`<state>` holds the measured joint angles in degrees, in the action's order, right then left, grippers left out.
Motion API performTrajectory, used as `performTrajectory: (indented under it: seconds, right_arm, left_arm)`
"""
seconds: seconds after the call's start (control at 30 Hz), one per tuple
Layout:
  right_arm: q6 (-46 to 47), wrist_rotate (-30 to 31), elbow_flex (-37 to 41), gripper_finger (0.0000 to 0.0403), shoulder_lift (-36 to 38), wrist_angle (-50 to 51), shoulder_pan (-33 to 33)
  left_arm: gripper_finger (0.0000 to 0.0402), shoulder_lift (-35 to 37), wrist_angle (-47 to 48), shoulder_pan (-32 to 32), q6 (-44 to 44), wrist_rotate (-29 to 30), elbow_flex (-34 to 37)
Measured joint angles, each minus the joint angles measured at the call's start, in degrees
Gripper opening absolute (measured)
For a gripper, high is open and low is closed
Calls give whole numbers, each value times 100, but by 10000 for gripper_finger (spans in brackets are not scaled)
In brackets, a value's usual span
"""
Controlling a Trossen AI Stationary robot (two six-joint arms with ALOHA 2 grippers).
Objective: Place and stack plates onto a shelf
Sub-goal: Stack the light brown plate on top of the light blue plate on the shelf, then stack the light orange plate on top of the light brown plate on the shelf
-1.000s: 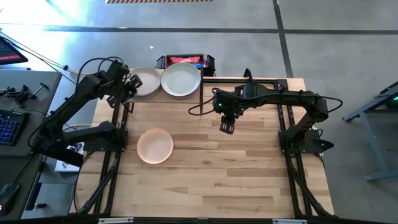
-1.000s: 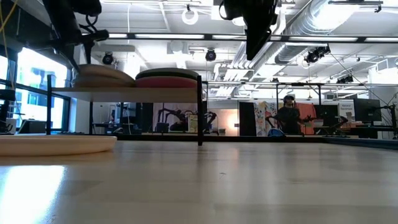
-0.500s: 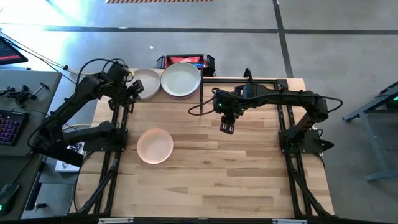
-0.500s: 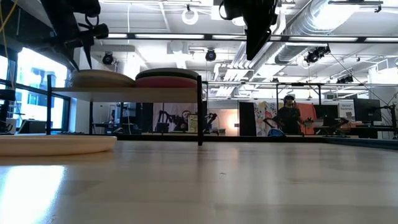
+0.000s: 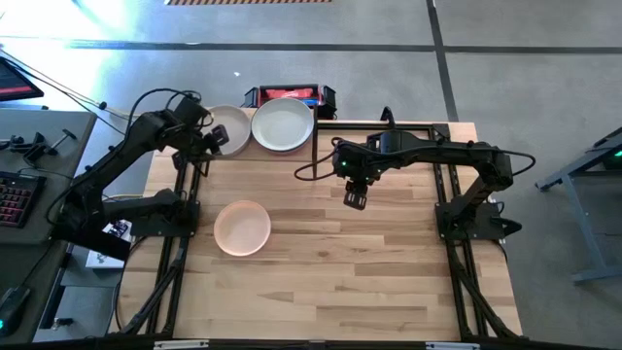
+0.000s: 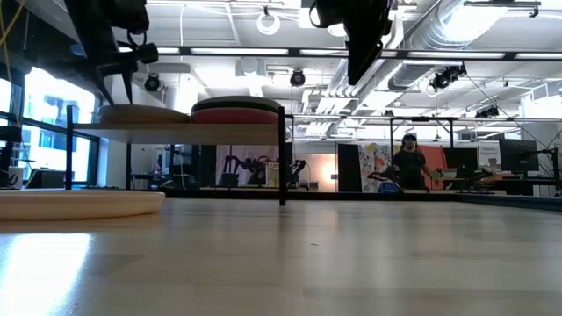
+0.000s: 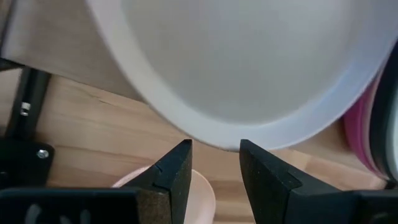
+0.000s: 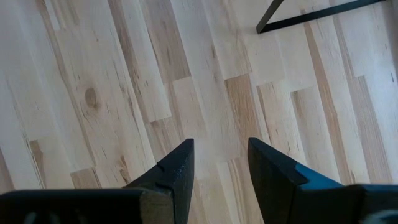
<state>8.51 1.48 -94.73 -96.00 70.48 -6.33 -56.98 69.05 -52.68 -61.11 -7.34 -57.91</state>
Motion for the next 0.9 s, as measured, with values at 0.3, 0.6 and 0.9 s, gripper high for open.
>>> performTrajectory:
  seconds: [0.3,0.6,0.9]
  right_arm:
    - [0,0,2,128,0,0,0]
    - [13,-6,2,128,-1,0,0]
    - [48,-31,2,128,-1,0,0]
  left_arm:
    - [107,351,44,-5,441,-393,-157]
    - [104,928,148,358,842,-1195,-205]
    - [104,1307,528,1598,438,-562,395]
